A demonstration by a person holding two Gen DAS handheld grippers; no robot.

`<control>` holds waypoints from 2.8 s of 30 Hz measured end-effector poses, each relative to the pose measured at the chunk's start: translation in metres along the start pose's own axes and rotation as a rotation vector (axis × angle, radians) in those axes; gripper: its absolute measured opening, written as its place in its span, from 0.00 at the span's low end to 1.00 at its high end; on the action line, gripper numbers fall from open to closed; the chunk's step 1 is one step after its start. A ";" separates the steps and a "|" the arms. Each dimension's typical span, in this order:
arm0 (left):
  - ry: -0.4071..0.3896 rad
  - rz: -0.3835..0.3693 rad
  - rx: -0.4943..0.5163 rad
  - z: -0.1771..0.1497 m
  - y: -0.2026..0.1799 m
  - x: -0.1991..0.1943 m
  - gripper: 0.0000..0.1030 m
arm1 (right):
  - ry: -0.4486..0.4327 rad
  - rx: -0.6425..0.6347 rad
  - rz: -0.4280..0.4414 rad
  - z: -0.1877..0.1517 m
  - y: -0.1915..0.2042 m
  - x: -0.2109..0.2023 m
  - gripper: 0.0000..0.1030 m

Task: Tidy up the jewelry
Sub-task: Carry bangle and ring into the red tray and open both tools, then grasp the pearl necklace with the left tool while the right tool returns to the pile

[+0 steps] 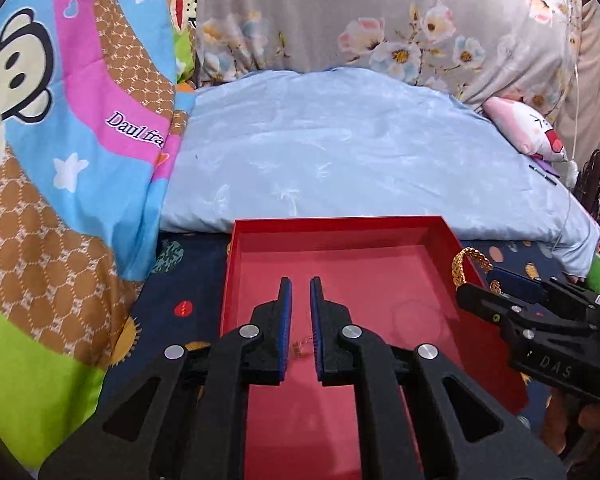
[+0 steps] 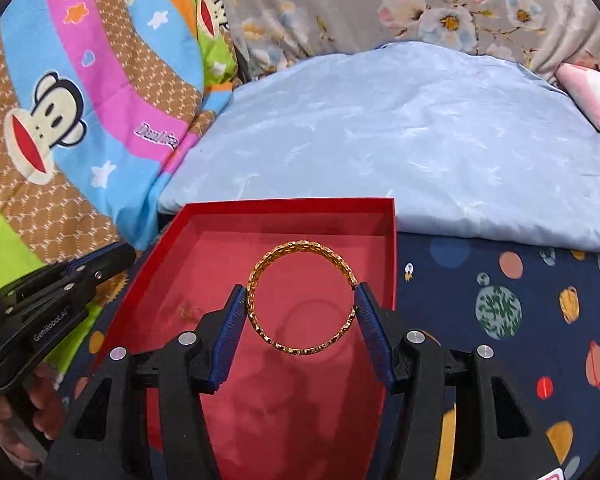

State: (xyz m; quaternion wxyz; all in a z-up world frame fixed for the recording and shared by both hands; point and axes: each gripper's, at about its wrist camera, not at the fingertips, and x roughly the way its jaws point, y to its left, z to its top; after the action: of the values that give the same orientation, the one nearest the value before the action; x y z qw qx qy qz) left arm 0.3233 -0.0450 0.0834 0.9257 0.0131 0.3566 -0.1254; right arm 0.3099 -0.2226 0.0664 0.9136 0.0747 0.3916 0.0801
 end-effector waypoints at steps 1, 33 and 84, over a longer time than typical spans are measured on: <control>0.010 0.004 0.003 0.001 0.000 0.007 0.09 | 0.013 -0.011 -0.006 0.002 0.001 0.007 0.53; -0.007 0.034 -0.092 -0.156 0.005 -0.139 0.89 | -0.013 0.081 0.085 -0.182 0.019 -0.150 0.76; 0.180 -0.051 -0.111 -0.227 -0.043 -0.126 0.34 | 0.016 0.127 -0.074 -0.265 0.019 -0.164 0.76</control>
State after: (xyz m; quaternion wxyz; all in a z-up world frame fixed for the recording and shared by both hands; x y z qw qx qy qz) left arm 0.0736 -0.0330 0.0005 0.8859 -0.0361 0.4447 -0.1271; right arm 0.0044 -0.2185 0.0047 0.9061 0.1174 0.4059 0.0219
